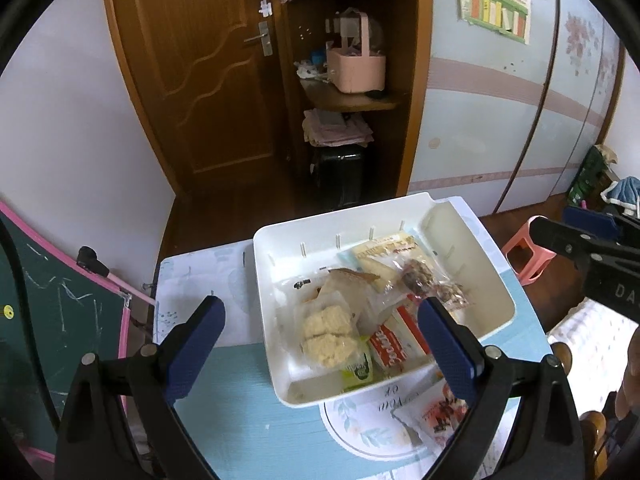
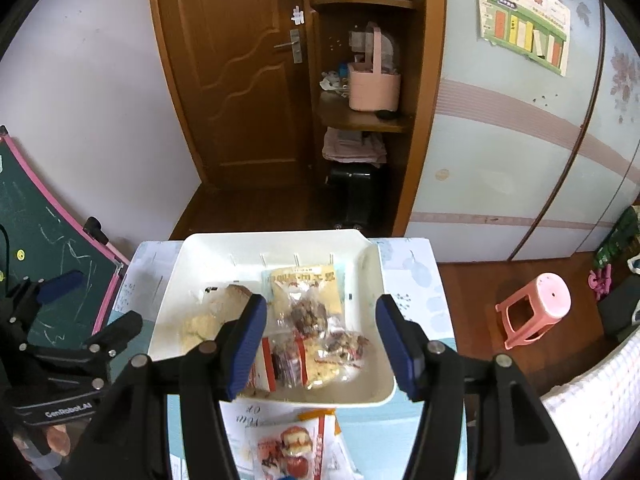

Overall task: Organize snacks
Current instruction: 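Reach both tools back to the remaining snacks on the table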

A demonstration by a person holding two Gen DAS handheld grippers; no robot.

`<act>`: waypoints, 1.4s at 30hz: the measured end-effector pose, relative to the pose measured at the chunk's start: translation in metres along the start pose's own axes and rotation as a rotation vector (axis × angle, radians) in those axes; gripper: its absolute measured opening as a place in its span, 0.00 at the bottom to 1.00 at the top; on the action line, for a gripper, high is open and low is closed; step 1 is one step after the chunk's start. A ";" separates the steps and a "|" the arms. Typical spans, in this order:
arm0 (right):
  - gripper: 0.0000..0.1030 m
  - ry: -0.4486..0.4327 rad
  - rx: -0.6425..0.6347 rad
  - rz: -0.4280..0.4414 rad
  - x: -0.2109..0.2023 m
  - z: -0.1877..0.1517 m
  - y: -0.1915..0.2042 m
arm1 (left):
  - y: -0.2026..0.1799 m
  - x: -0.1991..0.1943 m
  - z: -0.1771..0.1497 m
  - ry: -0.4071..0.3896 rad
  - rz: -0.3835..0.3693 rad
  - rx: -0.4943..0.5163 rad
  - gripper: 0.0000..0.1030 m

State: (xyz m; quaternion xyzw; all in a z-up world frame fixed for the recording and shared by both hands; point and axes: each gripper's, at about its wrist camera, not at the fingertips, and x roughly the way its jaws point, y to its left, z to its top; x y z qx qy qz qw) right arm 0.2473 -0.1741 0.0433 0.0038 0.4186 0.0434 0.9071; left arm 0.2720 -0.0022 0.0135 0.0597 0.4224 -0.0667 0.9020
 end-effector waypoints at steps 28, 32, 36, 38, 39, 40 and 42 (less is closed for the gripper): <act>0.56 0.057 0.030 0.021 -0.054 -0.161 -0.041 | -0.099 -0.031 -0.207 0.161 -0.285 0.317 0.94; 0.56 0.117 0.029 0.025 -0.031 -0.195 -0.047 | -0.120 -0.021 -0.242 0.167 -0.410 0.435 0.94; 0.55 0.184 0.060 0.041 -0.010 -0.227 -0.056 | -0.143 -0.016 -0.264 0.157 -0.467 0.592 0.94; 0.55 0.214 0.076 0.041 -0.003 -0.242 -0.062 | -0.151 -0.012 -0.273 0.157 -0.483 0.671 0.94; 0.55 0.227 0.085 0.046 0.000 -0.249 -0.065 | -0.156 -0.011 -0.277 0.158 -0.495 0.718 0.94; 0.55 0.236 0.092 0.048 0.003 -0.255 -0.068 | -0.159 -0.009 -0.280 0.161 -0.504 0.756 0.94; 0.55 0.249 0.103 0.049 0.006 -0.263 -0.072 | -0.166 -0.006 -0.288 0.176 -0.518 0.827 0.94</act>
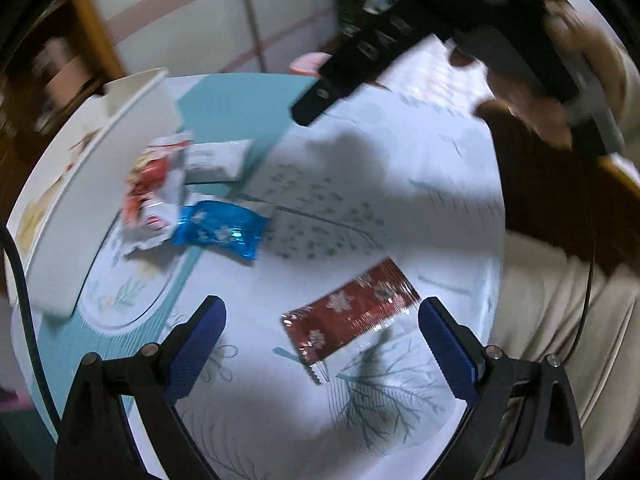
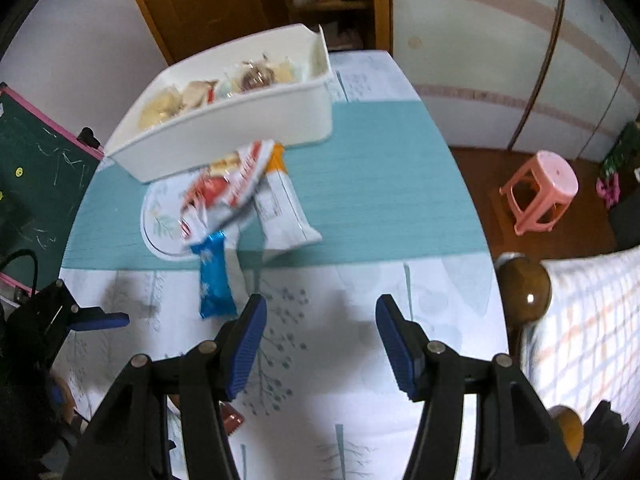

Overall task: Organize snacks
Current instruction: 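Reach both tools back to the remaining snacks on the table, then grasp the red snowflake wrapper with the left tool while the right tool grasps the blue candy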

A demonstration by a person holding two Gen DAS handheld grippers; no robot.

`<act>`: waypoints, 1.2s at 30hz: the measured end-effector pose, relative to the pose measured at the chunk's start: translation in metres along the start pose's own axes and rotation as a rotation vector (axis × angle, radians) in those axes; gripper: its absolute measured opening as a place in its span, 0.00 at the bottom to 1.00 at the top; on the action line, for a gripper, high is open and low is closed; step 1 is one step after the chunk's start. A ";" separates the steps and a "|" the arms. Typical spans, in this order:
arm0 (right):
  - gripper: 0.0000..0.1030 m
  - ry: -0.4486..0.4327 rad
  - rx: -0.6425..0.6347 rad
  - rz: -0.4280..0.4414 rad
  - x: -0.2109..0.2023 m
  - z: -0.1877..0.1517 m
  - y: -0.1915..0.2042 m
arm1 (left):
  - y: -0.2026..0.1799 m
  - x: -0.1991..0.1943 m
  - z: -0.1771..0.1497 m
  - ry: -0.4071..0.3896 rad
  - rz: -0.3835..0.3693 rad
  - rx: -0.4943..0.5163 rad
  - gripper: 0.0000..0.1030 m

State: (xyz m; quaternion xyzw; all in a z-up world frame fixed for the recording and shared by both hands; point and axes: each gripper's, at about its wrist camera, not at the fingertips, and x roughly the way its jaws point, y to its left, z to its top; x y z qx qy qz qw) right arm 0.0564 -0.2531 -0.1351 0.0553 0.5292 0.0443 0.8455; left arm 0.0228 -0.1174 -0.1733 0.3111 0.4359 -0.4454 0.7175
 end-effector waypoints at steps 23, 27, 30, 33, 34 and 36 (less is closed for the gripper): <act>0.55 0.079 -0.021 0.089 0.051 0.001 0.019 | -0.013 0.031 0.000 0.034 -0.009 0.007 0.33; 0.55 0.084 -0.029 0.116 0.059 0.010 0.028 | 0.004 0.023 -0.016 0.020 0.010 -0.152 0.31; 0.55 0.089 -0.050 0.135 0.066 0.017 0.041 | 0.024 0.016 -0.031 0.016 0.030 -0.297 0.30; 0.55 0.103 -0.076 0.149 0.075 0.021 0.056 | 0.045 0.010 -0.044 0.014 0.053 -0.426 0.30; 0.55 0.106 -0.088 0.158 0.078 0.022 0.063 | 0.051 0.009 -0.048 0.013 0.058 -0.462 0.30; 0.56 0.113 -0.103 0.158 0.083 0.023 0.070 | 0.066 0.006 -0.057 0.011 0.070 -0.541 0.30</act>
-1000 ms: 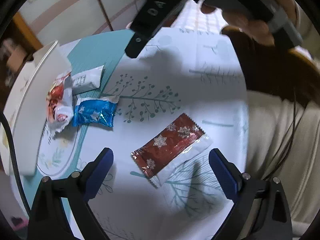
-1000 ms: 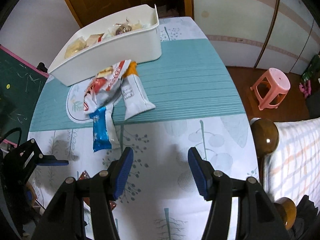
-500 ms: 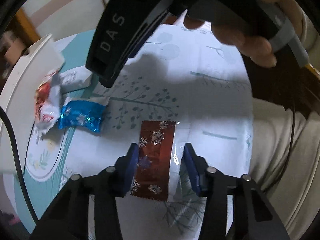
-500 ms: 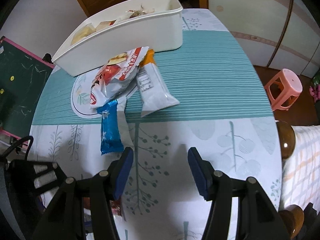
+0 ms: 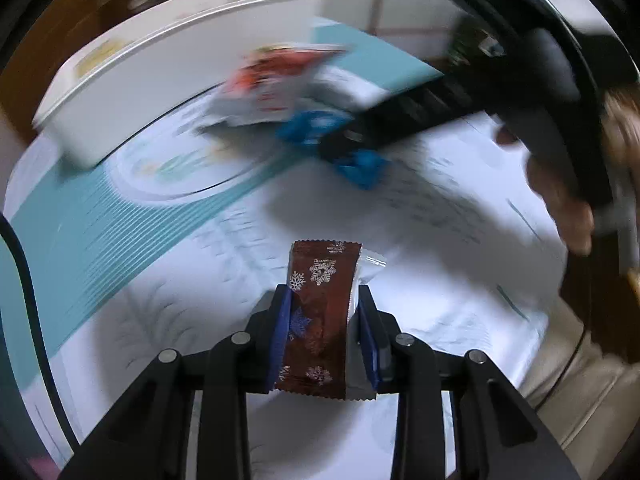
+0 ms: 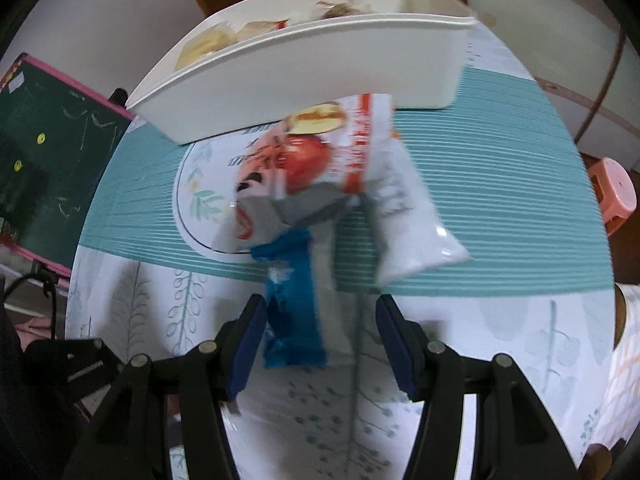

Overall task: Organize snacks
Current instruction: 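Grasp the red snowflake wrapper with the left tool while the right tool grasps the blue candy, then carry both wrappers over the white tray and open both tools to drop them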

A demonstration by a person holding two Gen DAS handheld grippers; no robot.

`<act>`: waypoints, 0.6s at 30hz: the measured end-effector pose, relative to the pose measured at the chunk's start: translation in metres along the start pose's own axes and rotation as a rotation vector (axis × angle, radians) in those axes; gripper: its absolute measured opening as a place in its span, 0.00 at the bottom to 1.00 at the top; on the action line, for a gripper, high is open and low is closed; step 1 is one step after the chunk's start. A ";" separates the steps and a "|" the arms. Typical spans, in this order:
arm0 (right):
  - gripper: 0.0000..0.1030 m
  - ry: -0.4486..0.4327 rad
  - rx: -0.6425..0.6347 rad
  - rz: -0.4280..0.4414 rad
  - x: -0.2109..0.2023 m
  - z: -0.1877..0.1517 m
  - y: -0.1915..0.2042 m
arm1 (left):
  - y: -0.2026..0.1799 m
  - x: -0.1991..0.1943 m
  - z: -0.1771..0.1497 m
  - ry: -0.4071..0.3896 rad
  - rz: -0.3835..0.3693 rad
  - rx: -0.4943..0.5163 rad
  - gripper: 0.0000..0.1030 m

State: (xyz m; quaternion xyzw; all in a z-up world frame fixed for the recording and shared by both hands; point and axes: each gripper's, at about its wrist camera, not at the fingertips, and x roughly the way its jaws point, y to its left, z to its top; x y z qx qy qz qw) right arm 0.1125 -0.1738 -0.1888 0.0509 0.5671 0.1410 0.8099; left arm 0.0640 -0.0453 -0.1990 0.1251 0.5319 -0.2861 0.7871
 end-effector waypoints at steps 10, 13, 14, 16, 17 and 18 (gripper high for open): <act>0.29 0.007 -0.169 -0.121 0.010 -0.003 0.041 | 0.057 -0.011 0.001 0.004 0.001 -0.244 0.27; 0.29 0.005 -0.189 -0.107 0.001 -0.006 0.049 | 0.057 -0.021 0.005 0.005 0.017 -0.268 0.27; 0.29 0.000 -0.193 -0.099 -0.003 -0.005 0.050 | 0.048 -0.025 0.004 -0.002 0.017 -0.271 0.27; 0.29 -0.034 -0.207 -0.084 -0.021 -0.003 0.055 | 0.046 -0.039 0.012 -0.034 0.021 -0.275 0.26; 0.29 -0.049 -0.210 -0.082 -0.029 -0.001 0.057 | 0.047 -0.051 0.014 -0.053 0.024 -0.274 0.26; 0.29 -0.067 -0.213 -0.078 -0.038 0.002 0.058 | 0.048 -0.062 0.021 -0.075 0.028 -0.271 0.26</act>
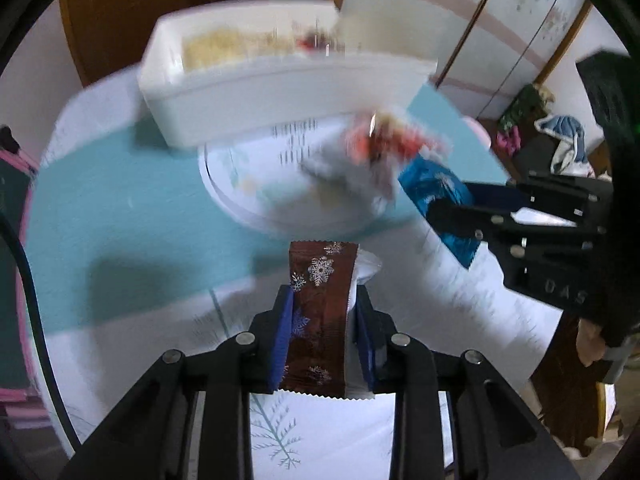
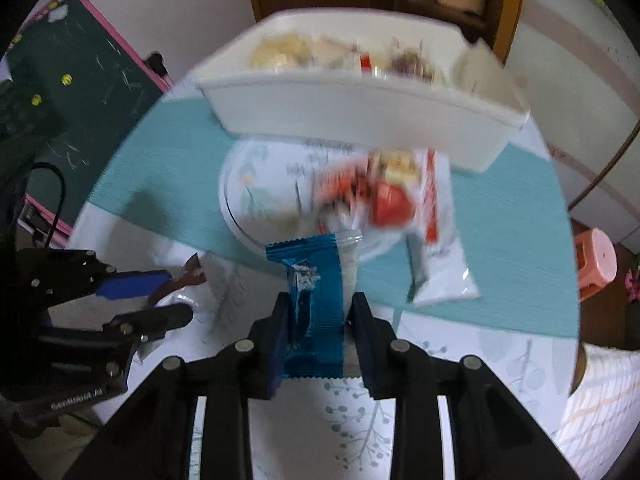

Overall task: Organize snacks
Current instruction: 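Carry both wrappers over the white tray and open both tools to drop them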

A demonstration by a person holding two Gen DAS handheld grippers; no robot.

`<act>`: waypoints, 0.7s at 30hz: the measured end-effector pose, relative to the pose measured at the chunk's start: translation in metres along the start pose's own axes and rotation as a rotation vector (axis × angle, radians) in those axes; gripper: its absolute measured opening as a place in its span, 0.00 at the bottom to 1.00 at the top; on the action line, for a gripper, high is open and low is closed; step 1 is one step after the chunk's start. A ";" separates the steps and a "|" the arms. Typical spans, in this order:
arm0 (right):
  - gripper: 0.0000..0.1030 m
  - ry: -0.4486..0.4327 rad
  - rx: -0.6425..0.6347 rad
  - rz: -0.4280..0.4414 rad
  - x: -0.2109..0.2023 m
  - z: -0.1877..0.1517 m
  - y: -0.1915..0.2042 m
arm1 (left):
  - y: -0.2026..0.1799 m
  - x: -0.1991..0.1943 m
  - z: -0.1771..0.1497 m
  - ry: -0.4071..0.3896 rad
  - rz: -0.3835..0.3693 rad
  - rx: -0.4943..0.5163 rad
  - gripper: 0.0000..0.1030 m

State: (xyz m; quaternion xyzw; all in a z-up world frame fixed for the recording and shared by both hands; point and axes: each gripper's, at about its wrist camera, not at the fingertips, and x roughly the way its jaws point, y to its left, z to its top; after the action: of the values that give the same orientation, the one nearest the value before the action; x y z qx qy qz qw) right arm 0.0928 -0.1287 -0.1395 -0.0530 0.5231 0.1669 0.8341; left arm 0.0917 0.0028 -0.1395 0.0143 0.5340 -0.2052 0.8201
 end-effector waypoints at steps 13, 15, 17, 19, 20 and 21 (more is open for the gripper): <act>0.29 -0.339 -0.006 -0.088 -0.136 0.109 -0.022 | -0.002 -0.137 0.166 -0.327 0.107 0.016 0.26; 0.29 -0.405 0.012 -0.117 -0.154 0.135 -0.028 | -0.001 -0.145 0.191 -0.358 0.135 0.009 0.26; 0.29 -0.438 0.032 -0.127 -0.162 0.153 -0.034 | 0.003 -0.144 0.213 -0.357 0.142 -0.018 0.26; 0.29 -0.463 0.057 -0.127 -0.165 0.172 -0.041 | 0.007 -0.133 0.231 -0.350 0.159 -0.035 0.26; 0.29 -0.466 0.064 -0.131 -0.164 0.177 -0.043 | 0.009 -0.126 0.240 -0.347 0.186 -0.037 0.27; 0.29 -0.467 0.070 -0.141 -0.160 0.184 -0.046 | 0.010 -0.116 0.246 -0.342 0.211 -0.038 0.27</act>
State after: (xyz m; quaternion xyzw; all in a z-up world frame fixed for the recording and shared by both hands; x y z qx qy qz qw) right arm 0.2015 -0.1592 0.0814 -0.0206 0.3165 0.0978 0.9433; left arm 0.2694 -0.0106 0.0664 0.0198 0.3861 -0.1075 0.9160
